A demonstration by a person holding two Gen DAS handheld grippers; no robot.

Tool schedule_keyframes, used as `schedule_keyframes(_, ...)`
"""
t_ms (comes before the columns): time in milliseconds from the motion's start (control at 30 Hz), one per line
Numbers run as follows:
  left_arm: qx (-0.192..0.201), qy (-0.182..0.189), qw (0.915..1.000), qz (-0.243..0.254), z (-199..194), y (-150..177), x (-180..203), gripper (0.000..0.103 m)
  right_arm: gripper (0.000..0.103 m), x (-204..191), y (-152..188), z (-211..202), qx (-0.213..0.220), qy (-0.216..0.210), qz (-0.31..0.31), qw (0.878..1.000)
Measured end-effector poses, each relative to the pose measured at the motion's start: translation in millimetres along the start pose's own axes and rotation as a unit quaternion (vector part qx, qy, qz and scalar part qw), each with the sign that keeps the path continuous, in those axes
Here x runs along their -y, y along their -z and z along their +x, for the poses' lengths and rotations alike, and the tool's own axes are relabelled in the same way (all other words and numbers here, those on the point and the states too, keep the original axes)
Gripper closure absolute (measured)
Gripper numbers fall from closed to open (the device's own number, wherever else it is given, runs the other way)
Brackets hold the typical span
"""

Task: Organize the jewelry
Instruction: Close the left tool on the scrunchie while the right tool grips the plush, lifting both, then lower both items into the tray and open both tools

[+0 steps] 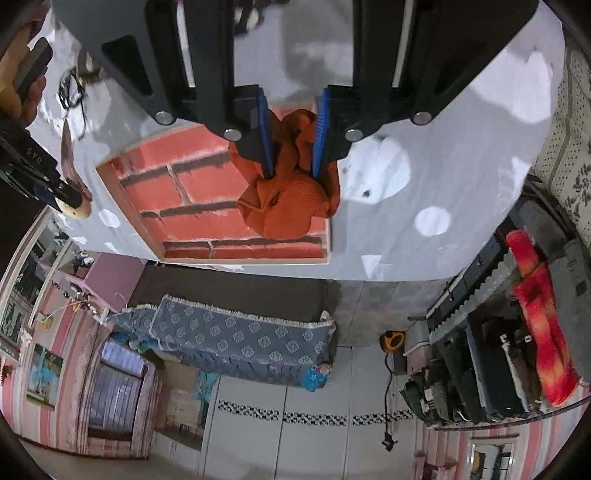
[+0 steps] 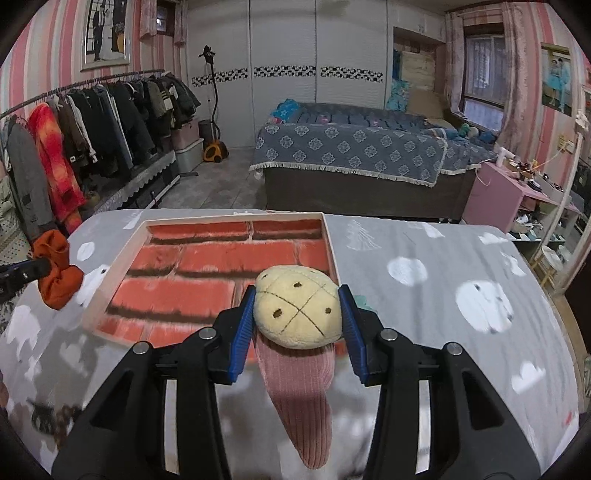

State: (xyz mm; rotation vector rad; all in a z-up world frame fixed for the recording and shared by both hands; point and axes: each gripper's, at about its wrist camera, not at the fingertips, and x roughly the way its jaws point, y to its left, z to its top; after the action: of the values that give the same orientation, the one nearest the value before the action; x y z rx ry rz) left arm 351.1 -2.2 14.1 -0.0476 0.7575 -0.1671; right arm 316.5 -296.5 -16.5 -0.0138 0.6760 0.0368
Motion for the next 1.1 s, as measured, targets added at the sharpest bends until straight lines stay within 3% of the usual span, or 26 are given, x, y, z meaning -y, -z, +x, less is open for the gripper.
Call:
schedule_keyframes(300,-0.052,0.006,0.9985,-0.012,105,-46,15,0.082,0.059,-3,-44,98,-0.041,-0.01,0.018,0.999)
schedule_keyframes(600,-0.099,0.004,0.9948,-0.021,174,-66,16,0.082,0.058,2,-70,180,-0.105,0.003,0.037,0.994)
schedule_keyframes(967,-0.111,-0.001,0.9939,-0.006,192,-72,20,0.081,0.055,-7,-69,210,-0.134,0.029,0.01,0.991)
schedule_keyframes(1100,-0.104,-0.007,0.9945,-0.002,188,-70,20,0.077,0.044,-2,-69,207,-0.133,0.029,0.009,0.991)
